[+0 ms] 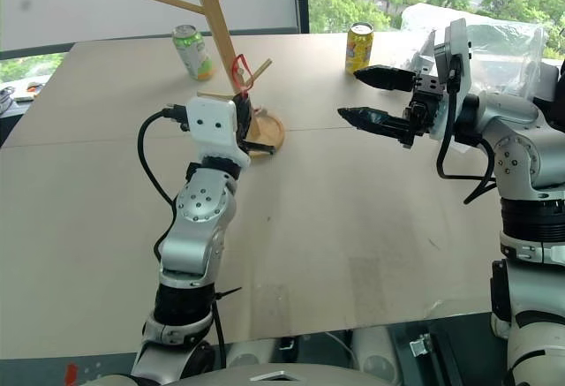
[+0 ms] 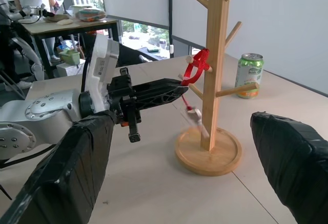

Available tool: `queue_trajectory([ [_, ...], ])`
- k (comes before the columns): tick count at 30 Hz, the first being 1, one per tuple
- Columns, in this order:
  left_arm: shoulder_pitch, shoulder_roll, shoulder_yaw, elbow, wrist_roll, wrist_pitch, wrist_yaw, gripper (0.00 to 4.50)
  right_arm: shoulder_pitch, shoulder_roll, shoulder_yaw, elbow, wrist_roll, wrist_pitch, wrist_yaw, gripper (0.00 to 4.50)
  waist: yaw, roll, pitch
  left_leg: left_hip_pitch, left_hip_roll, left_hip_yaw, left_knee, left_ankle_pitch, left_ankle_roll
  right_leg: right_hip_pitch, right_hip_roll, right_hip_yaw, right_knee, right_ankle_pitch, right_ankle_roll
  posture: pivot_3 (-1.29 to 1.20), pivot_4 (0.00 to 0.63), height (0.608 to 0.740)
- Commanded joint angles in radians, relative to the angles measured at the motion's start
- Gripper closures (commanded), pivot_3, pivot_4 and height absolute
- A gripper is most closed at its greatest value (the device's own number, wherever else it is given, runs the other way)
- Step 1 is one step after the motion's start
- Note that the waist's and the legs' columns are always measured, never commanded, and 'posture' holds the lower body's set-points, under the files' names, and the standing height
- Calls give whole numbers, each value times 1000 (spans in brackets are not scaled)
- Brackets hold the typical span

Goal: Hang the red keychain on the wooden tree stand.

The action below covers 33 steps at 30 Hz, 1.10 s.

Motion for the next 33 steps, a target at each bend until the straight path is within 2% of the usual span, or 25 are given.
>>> queue_trajectory([
  [1,-28,-8,17,3,13,-23,22,4427,-19,1,-12,-17,0,-16,6,0,0,0,0,0,0,0,0,0,0,0,0,0,0,0,0,0,150,740],
  [4,-31,-15,26,15,7,-32,26,3431,-20,5,-11,-13,-5,-21,5,0,0,0,0,0,0,0,0,0,0,0,0,0,0,0,0,0,150,740],
  [8,-42,-21,30,18,8,-28,33,1474,-20,10,-13,-10,-9,-28,5,0,0,0,0,0,0,0,0,0,0,0,0,0,0,0,0,0,150,740],
  [10,-45,-21,32,20,5,-34,30,879,-17,12,-15,-11,-10,-30,3,0,0,0,0,0,0,0,0,0,0,0,0,0,0,0,0,0,150,740],
  [12,-45,-20,31,22,2,-33,25,24,-11,15,-19,-10,-13,-36,0,0,0,0,0,0,0,0,0,0,0,0,0,0,0,0,0,0,150,740],
  [18,58,-26,48,-20,-58,-61,-14,24,69,77,-5,23,-121,-129,-119,0,-1,0,0,0,0,0,0,0,0,0,0,0,0,0,0,0,150,740],
  [28,283,-31,125,-42,-88,-202,1,24,230,346,1,246,-439,-529,-526,0,-1,0,0,0,1,3,0,0,0,-1,0,2,2,0,0,0,150,740],
  [33,326,-49,172,29,-103,-250,30,24,266,427,-16,345,-490,-638,-658,0,0,0,0,1,1,3,0,0,0,-1,0,1,2,0,0,0,150,740],
])
